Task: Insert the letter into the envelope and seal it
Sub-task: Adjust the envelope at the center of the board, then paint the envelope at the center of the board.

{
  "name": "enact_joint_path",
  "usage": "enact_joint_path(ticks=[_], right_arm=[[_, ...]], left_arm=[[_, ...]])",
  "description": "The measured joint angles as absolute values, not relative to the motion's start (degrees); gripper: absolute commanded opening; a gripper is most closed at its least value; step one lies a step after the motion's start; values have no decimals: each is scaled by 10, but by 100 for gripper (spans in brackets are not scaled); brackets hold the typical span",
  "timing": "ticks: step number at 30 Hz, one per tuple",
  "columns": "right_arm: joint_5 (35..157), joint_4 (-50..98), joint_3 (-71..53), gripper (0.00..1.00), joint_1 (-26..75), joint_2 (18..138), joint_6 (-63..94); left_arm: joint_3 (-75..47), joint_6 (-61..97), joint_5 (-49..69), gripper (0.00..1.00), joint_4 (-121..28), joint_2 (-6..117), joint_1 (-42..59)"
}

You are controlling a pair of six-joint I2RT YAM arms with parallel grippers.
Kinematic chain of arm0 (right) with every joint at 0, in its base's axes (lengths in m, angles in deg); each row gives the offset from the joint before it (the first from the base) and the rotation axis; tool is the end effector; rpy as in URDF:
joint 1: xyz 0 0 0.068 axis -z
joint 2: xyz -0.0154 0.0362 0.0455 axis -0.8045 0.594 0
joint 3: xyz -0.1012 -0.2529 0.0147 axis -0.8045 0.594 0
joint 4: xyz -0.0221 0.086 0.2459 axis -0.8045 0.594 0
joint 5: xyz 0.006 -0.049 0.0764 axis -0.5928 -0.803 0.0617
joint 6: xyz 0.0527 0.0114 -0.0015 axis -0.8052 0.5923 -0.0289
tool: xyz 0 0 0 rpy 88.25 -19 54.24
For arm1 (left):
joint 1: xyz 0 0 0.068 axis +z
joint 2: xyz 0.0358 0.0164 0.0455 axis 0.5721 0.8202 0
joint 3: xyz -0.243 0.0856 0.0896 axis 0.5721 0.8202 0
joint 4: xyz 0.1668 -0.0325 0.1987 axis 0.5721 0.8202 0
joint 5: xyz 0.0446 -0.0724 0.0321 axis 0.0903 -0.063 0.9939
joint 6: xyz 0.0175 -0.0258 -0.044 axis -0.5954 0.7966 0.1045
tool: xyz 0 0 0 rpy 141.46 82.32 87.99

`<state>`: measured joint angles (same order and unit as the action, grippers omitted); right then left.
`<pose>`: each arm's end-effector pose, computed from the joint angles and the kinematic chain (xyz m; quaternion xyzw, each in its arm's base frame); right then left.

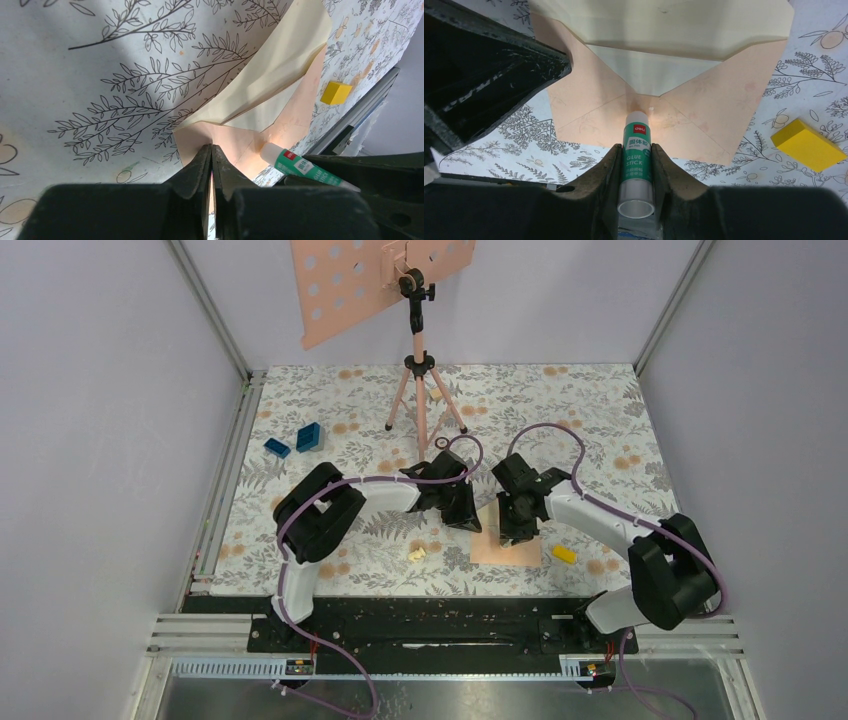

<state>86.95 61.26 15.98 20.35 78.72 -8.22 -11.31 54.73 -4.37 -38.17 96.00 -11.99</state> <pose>0.2195 0.1426 0.1961 -0.0188 0.9838 0.0841 0.1572 0.2714 -0.3099 0.1296 0.0538 0.9301 -0.3557 0.0747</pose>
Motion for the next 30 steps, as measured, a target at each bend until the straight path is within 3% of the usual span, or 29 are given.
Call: enact_joint_path(ticks=[30], right_arm=[[838,603,134,0,202,841,-97]], left_arm=[[-105,548,-46,3,-392,958,-119]])
